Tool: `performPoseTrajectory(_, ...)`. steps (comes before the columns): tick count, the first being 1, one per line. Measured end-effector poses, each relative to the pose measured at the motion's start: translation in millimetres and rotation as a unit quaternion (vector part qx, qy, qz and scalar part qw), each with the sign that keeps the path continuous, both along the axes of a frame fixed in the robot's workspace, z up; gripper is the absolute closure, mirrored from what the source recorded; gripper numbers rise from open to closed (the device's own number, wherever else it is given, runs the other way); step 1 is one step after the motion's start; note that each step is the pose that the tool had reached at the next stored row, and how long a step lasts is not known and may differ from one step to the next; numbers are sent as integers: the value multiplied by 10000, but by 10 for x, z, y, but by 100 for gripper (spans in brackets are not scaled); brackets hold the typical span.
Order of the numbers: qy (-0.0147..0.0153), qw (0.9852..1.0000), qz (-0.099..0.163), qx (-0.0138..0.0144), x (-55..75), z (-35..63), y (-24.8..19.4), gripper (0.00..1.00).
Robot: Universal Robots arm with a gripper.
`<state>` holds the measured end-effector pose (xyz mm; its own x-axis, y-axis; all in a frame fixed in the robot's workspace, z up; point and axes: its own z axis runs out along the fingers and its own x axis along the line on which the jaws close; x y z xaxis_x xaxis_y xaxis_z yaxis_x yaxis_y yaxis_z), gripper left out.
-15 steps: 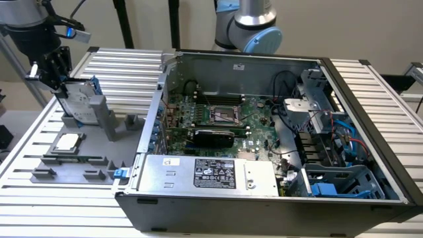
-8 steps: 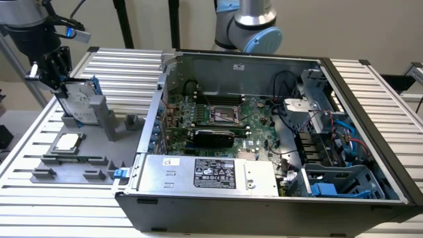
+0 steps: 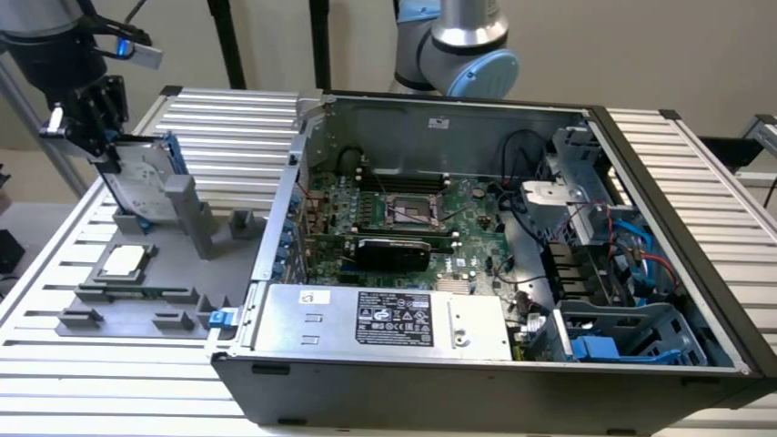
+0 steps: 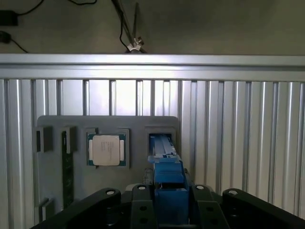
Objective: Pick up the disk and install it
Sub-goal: 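Pick up the disk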
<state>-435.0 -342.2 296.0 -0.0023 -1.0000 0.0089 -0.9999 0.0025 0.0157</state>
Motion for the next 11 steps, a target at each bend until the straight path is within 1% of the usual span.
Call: performPoseTrajectory(11, 1, 10000, 0, 0, 0, 493, 0, 68)
